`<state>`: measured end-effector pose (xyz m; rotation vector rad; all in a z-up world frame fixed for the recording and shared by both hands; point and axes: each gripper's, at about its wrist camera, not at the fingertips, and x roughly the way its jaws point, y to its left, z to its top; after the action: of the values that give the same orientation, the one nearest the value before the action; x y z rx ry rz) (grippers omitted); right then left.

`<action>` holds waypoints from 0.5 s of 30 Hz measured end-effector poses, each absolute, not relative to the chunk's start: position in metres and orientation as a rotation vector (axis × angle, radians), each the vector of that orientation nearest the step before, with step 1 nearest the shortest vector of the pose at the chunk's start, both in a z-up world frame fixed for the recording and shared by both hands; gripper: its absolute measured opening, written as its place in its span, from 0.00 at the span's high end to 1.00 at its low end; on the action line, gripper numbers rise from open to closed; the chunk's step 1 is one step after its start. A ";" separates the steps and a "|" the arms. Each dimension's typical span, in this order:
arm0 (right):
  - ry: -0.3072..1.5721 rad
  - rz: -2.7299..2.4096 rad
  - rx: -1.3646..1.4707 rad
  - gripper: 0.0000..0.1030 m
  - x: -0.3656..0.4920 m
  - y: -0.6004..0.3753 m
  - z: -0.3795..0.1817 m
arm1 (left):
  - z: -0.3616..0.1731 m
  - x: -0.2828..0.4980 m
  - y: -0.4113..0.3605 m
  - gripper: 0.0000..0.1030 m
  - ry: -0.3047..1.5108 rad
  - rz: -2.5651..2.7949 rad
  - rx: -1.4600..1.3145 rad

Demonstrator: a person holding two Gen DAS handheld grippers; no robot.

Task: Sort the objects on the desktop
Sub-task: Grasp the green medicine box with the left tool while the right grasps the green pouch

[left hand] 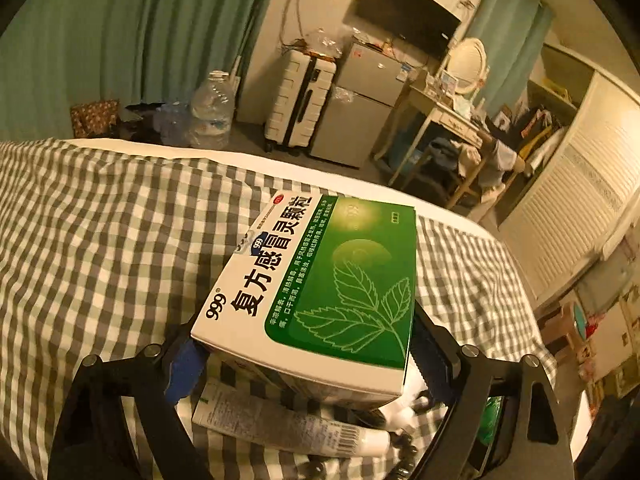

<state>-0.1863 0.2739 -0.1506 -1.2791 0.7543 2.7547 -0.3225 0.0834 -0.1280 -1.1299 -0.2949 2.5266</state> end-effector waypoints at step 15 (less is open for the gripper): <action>0.727 2.776 -1.305 0.72 -0.087 0.264 -0.095 | -0.047 -0.146 0.001 0.17 -0.166 2.737 -1.079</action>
<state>-0.0871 0.2639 -0.0951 -1.3045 0.7265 2.7757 -0.1464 0.0011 -0.0468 -1.0785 -0.1656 2.7371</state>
